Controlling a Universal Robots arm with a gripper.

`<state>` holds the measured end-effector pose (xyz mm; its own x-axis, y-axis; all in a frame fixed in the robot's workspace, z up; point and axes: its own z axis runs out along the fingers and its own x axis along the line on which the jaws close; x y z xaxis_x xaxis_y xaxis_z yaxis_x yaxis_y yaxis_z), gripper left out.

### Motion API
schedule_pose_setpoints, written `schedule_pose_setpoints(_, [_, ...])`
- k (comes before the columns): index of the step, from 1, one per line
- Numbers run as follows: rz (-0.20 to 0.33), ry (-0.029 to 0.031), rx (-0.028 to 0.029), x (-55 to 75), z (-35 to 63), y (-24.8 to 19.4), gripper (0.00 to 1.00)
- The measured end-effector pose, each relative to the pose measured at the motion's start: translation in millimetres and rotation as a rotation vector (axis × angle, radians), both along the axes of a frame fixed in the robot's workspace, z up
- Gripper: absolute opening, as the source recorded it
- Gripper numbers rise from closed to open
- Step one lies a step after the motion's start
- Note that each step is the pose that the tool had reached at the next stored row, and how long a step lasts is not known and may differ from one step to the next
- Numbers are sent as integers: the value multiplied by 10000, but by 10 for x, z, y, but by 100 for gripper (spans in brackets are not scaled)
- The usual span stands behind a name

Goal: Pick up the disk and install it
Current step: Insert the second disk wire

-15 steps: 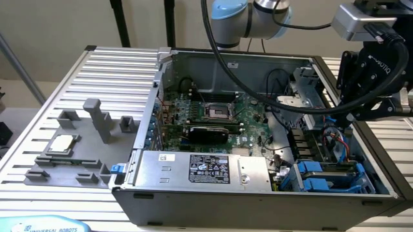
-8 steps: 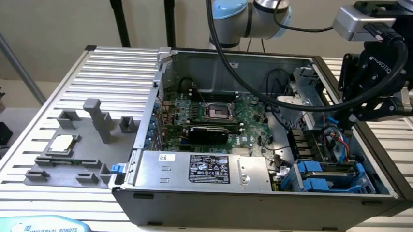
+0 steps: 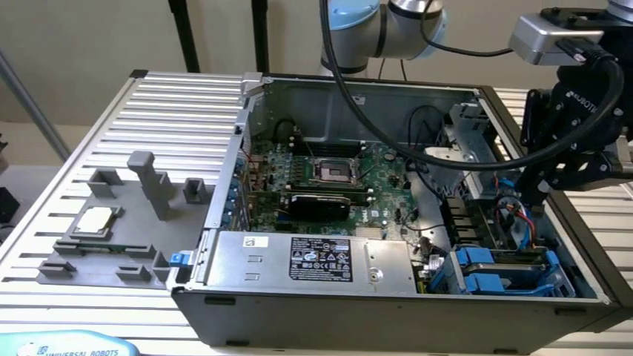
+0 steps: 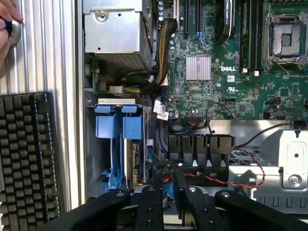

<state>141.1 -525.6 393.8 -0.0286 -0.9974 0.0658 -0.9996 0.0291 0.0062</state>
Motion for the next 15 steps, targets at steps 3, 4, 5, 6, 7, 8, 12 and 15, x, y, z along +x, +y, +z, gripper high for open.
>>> schedule_pose_setpoints(3, [-29,0,-248,23,-16,0,24])
schedule_pose_setpoints(4, [-33,0,-326,33,-21,1,24])
schedule_pose_setpoints(5, [-35,0,-399,42,-26,1,24])
schedule_pose_setpoints(6, [-38,0,-454,51,-32,1,24])
schedule_pose_setpoints(7, [-40,0,-500,58,-40,1,24])
schedule_pose_setpoints(8, [-42,0,-540,65,-48,1,24])
schedule_pose_setpoints(12, [-51,0,-665,92,-72,-6,24])
schedule_pose_setpoints(15, [-54,0,-714,128,-79,-34,24])
